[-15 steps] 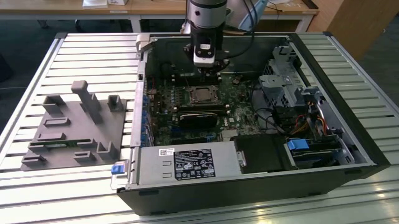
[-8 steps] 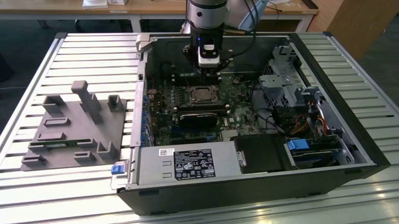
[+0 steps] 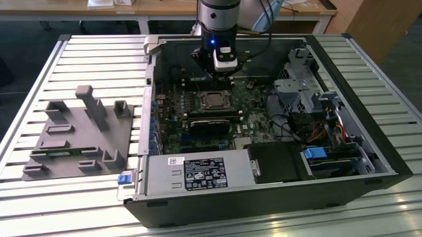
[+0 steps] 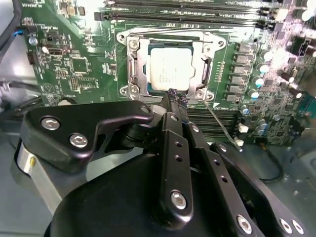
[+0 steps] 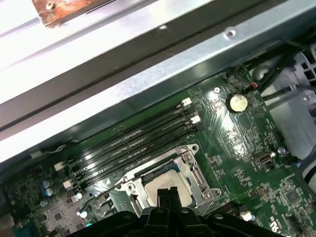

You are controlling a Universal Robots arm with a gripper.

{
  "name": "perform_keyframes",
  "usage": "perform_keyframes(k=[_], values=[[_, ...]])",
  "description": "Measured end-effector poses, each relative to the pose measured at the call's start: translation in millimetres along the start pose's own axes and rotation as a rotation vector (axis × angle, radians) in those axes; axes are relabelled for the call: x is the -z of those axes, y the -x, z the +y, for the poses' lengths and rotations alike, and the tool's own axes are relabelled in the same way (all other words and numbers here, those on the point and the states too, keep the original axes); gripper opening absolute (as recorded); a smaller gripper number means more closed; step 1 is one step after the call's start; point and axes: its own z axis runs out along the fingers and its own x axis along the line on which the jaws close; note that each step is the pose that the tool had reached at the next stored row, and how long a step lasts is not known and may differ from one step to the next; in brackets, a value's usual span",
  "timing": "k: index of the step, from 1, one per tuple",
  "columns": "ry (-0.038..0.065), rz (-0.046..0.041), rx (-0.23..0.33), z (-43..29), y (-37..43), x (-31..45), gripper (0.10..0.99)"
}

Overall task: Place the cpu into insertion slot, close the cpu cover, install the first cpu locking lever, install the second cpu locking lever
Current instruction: 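Install the first cpu locking lever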

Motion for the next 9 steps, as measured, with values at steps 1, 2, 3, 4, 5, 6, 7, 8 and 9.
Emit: perform_keyframes(k=[1,2,3,4,5,6,7,8,9], values=[[0.0,0.0005,0.008,0.0,-0.1,0.0,0.118],[0.0,0.0012,0.02,0.0,-0.1,0.0,0.118],[0.001,0.0021,0.038,-0.1,-0.2,0.0,0.118],[0.001,0.0031,0.055,-0.1,-0.2,0.1,0.118],[0.001,0.004,0.073,-0.1,-0.2,0.1,0.118],[0.002,0.0051,0.092,-0.1,-0.2,0.0,0.118],[0.002,0.0061,0.11,-0.1,-0.2,0.0,0.118],[0.003,0.0071,0.128,-0.1,-0.2,0.0,0.118],[0.003,0.0081,0.146,-0.1,-0.2,0.1,0.118]])
